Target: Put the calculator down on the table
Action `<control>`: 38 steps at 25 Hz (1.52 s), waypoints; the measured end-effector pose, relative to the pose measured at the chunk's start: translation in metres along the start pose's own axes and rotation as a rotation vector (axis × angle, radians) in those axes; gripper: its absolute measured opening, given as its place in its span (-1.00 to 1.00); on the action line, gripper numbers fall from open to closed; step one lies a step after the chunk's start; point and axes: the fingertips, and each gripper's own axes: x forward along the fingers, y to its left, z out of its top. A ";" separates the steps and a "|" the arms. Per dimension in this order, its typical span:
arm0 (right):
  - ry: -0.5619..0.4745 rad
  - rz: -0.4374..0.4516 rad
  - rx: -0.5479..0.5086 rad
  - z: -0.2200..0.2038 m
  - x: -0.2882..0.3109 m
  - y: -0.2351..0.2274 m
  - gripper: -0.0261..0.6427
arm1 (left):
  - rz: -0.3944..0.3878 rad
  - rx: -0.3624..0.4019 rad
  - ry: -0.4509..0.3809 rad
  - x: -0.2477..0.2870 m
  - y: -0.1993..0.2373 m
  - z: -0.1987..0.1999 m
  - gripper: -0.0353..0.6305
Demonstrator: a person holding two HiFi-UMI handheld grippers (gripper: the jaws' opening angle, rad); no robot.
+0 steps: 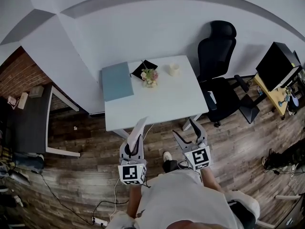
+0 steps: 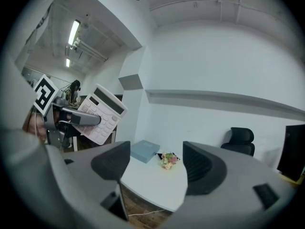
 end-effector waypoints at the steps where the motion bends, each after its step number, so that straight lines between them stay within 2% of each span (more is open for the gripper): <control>1: -0.003 0.001 -0.001 0.000 0.002 -0.003 0.11 | 0.001 0.003 0.000 0.004 0.000 0.001 -0.65; 28: -0.044 0.099 0.040 -0.008 0.089 -0.083 0.10 | 0.085 0.098 0.015 0.117 0.001 0.018 -0.65; 38: -0.043 0.109 0.054 -0.001 0.117 -0.100 0.10 | 0.109 0.122 0.014 0.144 0.012 0.024 -0.65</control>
